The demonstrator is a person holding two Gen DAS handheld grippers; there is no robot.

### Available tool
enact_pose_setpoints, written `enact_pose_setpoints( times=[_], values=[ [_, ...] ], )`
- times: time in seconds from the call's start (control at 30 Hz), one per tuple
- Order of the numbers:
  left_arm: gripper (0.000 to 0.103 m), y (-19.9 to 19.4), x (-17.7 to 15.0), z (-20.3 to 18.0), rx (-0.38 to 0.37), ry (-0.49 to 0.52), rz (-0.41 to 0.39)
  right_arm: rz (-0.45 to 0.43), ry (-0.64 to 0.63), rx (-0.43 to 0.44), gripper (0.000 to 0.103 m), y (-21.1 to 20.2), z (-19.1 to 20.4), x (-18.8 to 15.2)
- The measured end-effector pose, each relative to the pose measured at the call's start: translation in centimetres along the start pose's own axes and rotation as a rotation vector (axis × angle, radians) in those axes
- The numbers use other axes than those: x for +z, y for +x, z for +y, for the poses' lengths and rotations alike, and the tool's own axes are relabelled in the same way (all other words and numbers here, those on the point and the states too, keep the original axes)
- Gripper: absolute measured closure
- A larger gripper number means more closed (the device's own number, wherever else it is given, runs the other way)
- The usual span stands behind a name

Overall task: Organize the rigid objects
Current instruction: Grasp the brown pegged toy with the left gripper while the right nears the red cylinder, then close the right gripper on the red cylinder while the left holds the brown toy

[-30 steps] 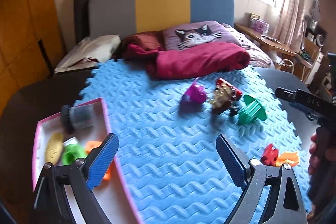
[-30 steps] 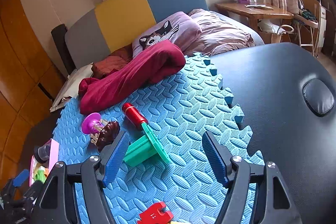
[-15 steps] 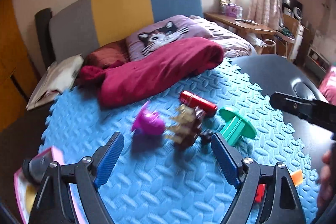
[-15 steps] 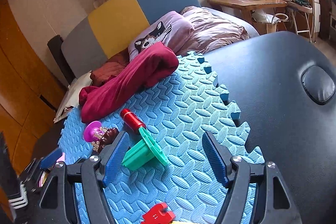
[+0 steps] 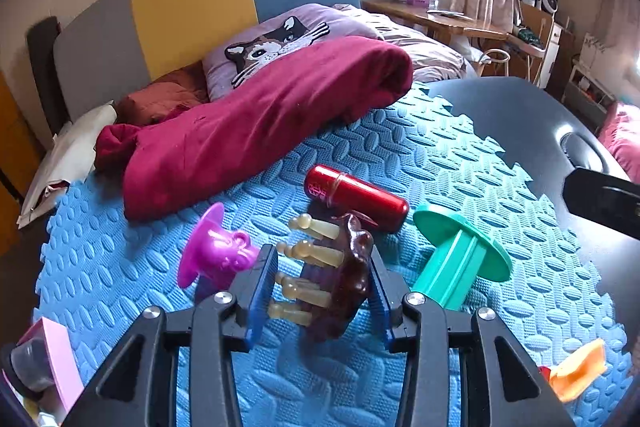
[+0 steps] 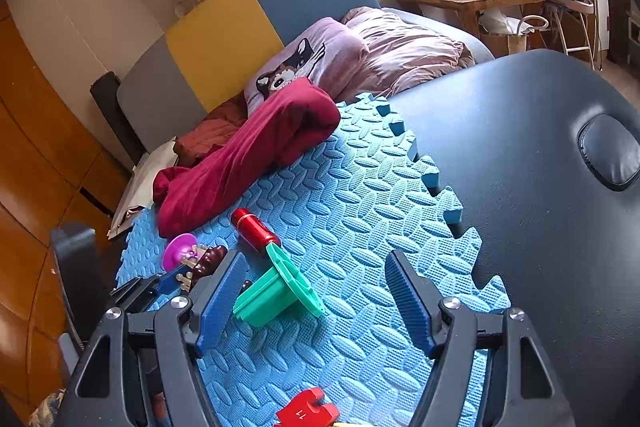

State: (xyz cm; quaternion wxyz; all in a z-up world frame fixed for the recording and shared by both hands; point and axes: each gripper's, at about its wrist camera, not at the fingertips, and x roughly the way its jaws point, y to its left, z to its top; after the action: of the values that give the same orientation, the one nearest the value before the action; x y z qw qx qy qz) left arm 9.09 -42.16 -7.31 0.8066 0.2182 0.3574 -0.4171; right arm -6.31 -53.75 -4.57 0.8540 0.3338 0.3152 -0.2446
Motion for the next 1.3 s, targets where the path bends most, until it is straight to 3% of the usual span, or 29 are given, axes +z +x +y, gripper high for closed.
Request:
enact_pose_setpoints(
  times=[0.07,0.27,0.57,0.77,0.9,1.03,1.3],
  values=[
    [0.06,-0.8,-0.6,0.5,-0.045,-0.043,0.005,0.0,0.001,-0.003,0.03,0.0,-0.1,0.0],
    [0.06,-4.5,-4.0,1.5,-0.071,-0.122,0.007,-0.003,0.008,-0.014,0.03,0.0,-0.3,0.0],
    [0.06,-9.4,-10.8,2.1,-0.038,-0.191,0.001,0.019,-0.018,-0.036,0.03,0.6,-0.1,-0.3],
    [0.06,-10.3,-12.4,2.1,-0.021,-0.192,-0.038,0.02,-0.079,-0.014,0.03,0.7,1.0,-0.7],
    [0.059,-10.2,-12.5,2.5,-0.041,-0.21,-0.046,0.019,-0.143,0.01,0.036,0.8,2.4,-0.9],
    [0.059,-10.2,-12.5,2.9,-0.061,-0.232,-0.049,0.08,-0.25,0.015,0.046,2.5,4.9,-0.6],
    [0.059,-10.0,-12.6,3.8,-0.098,-0.291,-0.054,0.222,-0.527,-0.061,0.047,8.5,11.1,2.0]
  ],
)
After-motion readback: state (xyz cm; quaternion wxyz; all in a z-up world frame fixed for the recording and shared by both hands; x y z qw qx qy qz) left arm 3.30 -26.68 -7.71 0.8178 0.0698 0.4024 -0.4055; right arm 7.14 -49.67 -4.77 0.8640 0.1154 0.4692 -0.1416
